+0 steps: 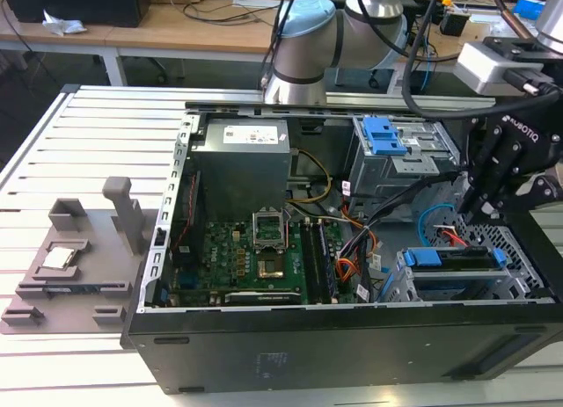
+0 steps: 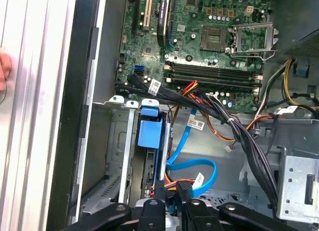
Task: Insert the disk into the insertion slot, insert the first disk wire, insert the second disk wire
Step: 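Insert the second disk wire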
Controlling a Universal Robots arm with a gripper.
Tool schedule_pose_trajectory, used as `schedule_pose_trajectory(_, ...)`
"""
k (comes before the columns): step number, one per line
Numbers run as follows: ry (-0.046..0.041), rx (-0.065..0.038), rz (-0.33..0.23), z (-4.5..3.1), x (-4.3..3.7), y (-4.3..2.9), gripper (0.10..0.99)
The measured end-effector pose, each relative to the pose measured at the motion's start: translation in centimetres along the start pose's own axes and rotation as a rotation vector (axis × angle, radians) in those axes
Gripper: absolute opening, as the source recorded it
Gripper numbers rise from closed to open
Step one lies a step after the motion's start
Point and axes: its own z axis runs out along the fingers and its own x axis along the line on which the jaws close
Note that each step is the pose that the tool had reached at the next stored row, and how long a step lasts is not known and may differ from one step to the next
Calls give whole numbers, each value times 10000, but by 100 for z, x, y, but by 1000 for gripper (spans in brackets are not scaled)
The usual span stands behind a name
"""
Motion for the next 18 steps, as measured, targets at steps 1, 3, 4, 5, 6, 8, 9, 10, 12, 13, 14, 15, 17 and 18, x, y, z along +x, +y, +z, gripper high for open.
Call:
schedule_pose_trajectory(1, 10, -2, 0, 1, 0, 0, 239)
schedule_pose_trajectory(3, 18, -3, 0, 2, 0, 0, 224)
schedule_pose_trajectory(4, 21, -3, 0, 2, 0, 0, 161)
schedule_pose_trajectory(5, 29, -4, 1, 2, 0, 0, 161)
schedule_pose_trajectory(6, 35, -5, 1, 2, 0, 0, 161)
schedule_pose_trajectory(8, 41, -5, 1, 2, 0, 0, 161)
schedule_pose_trajectory(9, 44, -6, 1, 2, 0, 0, 161)
schedule_pose_trajectory(10, 46, -6, 1, 2, 0, 0, 161)
schedule_pose_trajectory(12, 46, -7, 1, 4, 18, 4, 161)
schedule_pose_trajectory(13, 47, -6, 1, 5, 32, 10, 161)
schedule_pose_trajectory(14, 47, -6, 1, 7, 51, 22, 161)
schedule_pose_trajectory(15, 45, -6, 1, 11, 77, 49, 161)
schedule_pose_trajectory(17, 46, -6, 1, 17, 137, 99, 161)
schedule_pose_trajectory(18, 47, -6, 1, 18, 155, 114, 161)
